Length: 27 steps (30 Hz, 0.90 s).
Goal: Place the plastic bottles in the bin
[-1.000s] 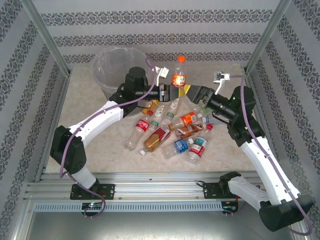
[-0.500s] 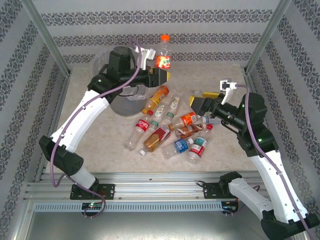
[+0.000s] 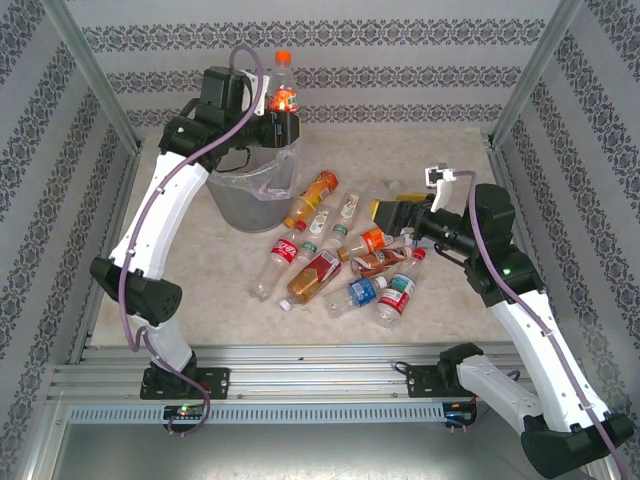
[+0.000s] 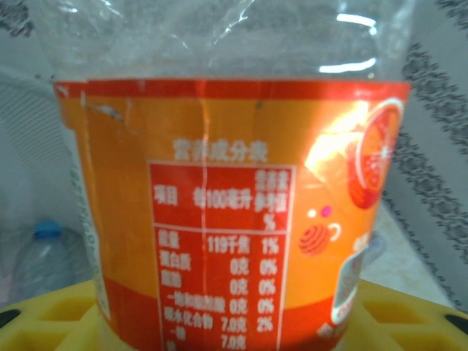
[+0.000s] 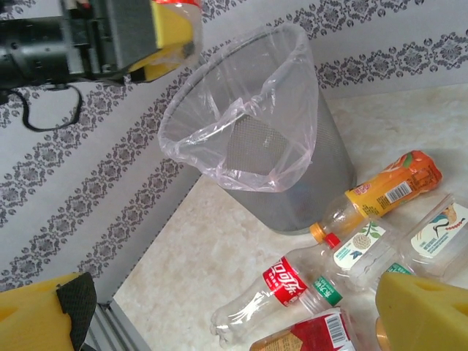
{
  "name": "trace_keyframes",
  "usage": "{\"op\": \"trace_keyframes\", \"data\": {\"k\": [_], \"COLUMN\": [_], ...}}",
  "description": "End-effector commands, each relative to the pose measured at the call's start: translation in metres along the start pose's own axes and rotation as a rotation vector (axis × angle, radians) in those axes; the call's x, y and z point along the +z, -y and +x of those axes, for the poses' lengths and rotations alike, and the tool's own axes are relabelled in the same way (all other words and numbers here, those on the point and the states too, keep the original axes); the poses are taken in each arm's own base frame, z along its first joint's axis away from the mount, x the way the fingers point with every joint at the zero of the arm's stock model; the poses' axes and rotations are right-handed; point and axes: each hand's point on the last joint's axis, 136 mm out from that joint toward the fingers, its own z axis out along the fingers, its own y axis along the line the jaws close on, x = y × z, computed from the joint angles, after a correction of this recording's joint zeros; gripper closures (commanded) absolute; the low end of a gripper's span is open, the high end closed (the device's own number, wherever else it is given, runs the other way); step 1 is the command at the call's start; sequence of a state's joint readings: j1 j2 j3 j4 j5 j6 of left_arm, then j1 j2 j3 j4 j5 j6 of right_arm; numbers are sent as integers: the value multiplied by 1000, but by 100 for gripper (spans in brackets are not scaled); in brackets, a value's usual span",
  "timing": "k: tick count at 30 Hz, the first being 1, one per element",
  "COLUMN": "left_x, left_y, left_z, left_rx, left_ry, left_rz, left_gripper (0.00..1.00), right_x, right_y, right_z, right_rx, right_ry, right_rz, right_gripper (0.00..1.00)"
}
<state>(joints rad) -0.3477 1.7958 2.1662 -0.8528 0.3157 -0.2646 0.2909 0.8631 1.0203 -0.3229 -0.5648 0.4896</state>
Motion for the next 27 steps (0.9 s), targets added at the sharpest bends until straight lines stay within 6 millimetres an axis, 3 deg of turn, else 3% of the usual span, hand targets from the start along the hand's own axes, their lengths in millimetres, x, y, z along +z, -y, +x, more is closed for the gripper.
{"op": "trace_keyframes", "data": {"k": [1,10,17,27], "left_x": [-4,1,4,29], "left_y": [-21,-60,-89,-119], "left_z": [4,14,29,57], "left_rx": [22,35,-1,-36], "left_ry": [-37,-95,-162,-317], "left_rz": [-94,-219,-270,-301], "left_gripper": [41,41,41,42], "right_x": [-4,-4,6,5], "right_y": [-8,5,8,5], "right_z": [7,9,-9,-23], "right_rx": [-33,-34,-16,25], "right_ry": [-26,6,40,91], "right_rz": [-27,23,43,50], "right_gripper": [2,2,2,2]}}
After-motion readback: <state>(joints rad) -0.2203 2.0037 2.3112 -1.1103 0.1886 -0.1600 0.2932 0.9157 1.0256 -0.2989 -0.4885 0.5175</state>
